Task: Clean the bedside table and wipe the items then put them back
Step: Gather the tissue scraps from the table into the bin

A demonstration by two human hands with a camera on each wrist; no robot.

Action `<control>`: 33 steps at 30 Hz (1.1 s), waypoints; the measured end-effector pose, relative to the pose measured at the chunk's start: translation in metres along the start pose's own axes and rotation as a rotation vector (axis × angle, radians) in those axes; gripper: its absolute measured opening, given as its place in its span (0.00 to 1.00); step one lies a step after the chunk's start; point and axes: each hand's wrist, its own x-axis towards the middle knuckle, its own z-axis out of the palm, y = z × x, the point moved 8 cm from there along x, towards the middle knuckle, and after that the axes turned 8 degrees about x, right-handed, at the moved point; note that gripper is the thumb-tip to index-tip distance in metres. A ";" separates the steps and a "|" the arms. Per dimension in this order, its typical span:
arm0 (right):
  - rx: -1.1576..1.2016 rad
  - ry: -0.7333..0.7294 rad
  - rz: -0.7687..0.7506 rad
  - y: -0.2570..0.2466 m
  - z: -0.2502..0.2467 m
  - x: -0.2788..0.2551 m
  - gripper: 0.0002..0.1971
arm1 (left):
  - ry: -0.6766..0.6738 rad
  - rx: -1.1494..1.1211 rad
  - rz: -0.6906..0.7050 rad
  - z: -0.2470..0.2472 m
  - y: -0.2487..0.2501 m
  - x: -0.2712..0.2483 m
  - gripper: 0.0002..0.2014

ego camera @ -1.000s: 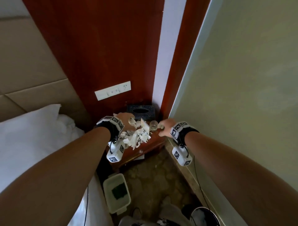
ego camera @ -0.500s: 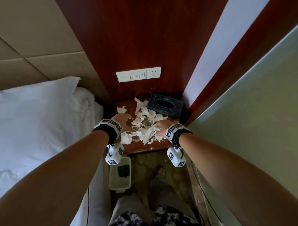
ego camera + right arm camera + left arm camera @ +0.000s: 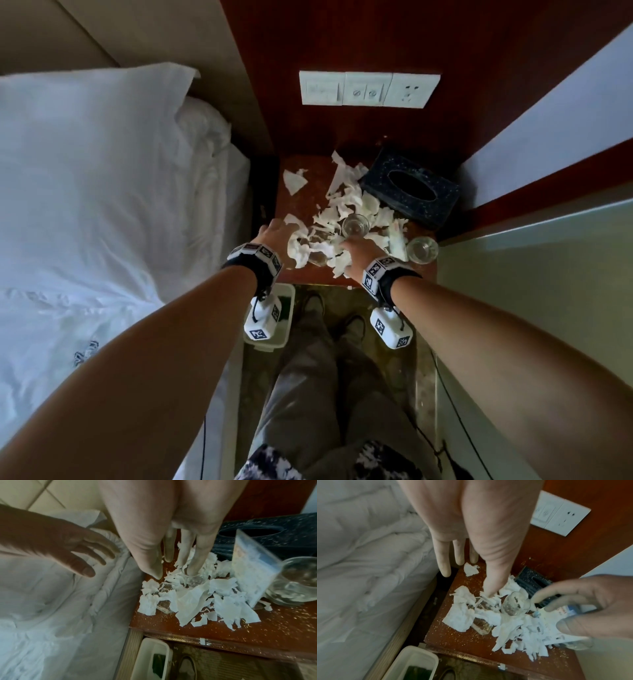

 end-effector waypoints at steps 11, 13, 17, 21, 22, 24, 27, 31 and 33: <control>-0.326 -0.114 -0.087 -0.005 0.070 0.084 0.45 | -0.038 0.078 0.017 0.083 -0.046 0.098 0.56; -0.379 -0.111 -0.097 -0.004 0.079 0.092 0.47 | -0.062 0.091 0.020 0.094 -0.047 0.107 0.58; -0.419 -0.077 -0.100 -0.001 0.085 0.108 0.49 | -0.080 0.102 0.042 0.106 -0.044 0.129 0.63; -0.399 -0.090 -0.080 0.002 0.088 0.123 0.45 | -0.075 0.105 0.078 0.110 -0.040 0.143 0.62; -0.383 -0.096 -0.072 0.003 0.087 0.125 0.42 | -0.075 0.107 0.088 0.110 -0.038 0.146 0.62; -0.356 -0.098 -0.057 0.002 0.086 0.128 0.36 | -0.084 0.112 0.093 0.113 -0.037 0.151 0.62; -0.344 -0.062 -0.052 0.002 0.083 0.134 0.28 | -0.089 0.125 0.083 0.116 -0.035 0.159 0.61; -0.318 -0.009 -0.053 0.005 0.082 0.143 0.25 | -0.061 0.165 0.074 0.121 -0.034 0.166 0.59; -0.280 0.021 -0.051 0.007 0.082 0.146 0.26 | -0.025 0.180 0.059 0.121 -0.034 0.168 0.58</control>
